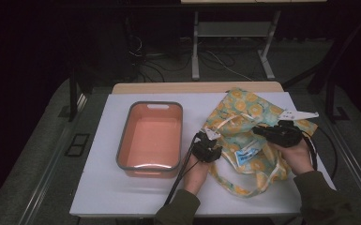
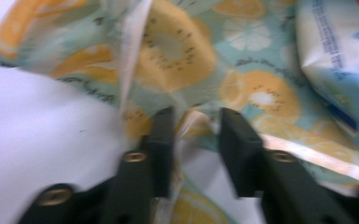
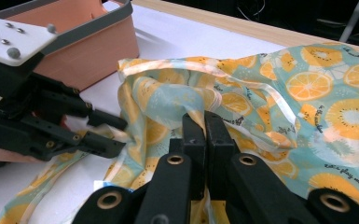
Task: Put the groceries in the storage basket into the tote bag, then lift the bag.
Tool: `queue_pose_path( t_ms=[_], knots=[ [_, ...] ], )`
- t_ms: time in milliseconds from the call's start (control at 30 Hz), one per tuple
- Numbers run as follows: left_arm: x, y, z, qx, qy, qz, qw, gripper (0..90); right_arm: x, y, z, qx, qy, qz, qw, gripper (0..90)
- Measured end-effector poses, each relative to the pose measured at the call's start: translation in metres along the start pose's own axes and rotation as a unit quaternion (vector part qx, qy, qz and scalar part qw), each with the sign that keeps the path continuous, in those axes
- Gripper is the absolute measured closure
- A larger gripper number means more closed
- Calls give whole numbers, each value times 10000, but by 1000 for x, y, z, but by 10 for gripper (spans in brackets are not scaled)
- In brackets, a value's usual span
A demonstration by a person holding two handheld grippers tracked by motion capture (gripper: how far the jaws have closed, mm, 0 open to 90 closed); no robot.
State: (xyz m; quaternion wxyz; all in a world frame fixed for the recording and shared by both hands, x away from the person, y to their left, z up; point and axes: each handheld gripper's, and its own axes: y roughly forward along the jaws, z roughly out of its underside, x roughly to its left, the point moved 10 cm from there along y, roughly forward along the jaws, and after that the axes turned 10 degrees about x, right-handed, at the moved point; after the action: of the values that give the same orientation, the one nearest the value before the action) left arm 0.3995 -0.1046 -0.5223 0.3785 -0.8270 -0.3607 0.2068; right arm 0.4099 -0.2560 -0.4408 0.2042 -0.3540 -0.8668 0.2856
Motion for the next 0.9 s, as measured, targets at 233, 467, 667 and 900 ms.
queue_pose_path(
  t_ms=[233,467,667,900],
  knots=[
    [-2,-2,1,-1,-108,347,9993,896,0,1,2,57,4,-27,10000,883],
    [-10,-24,-14,-487,-227,675,9963,899,3,-6,8,169,162,-16,9997,565],
    [-14,-47,-30,-829,-196,793,9932,899,31,-29,18,364,-109,-175,9991,433],
    [-8,-55,-36,-947,-242,767,9922,899,67,-34,39,544,-424,-514,9963,431]
  ],
)
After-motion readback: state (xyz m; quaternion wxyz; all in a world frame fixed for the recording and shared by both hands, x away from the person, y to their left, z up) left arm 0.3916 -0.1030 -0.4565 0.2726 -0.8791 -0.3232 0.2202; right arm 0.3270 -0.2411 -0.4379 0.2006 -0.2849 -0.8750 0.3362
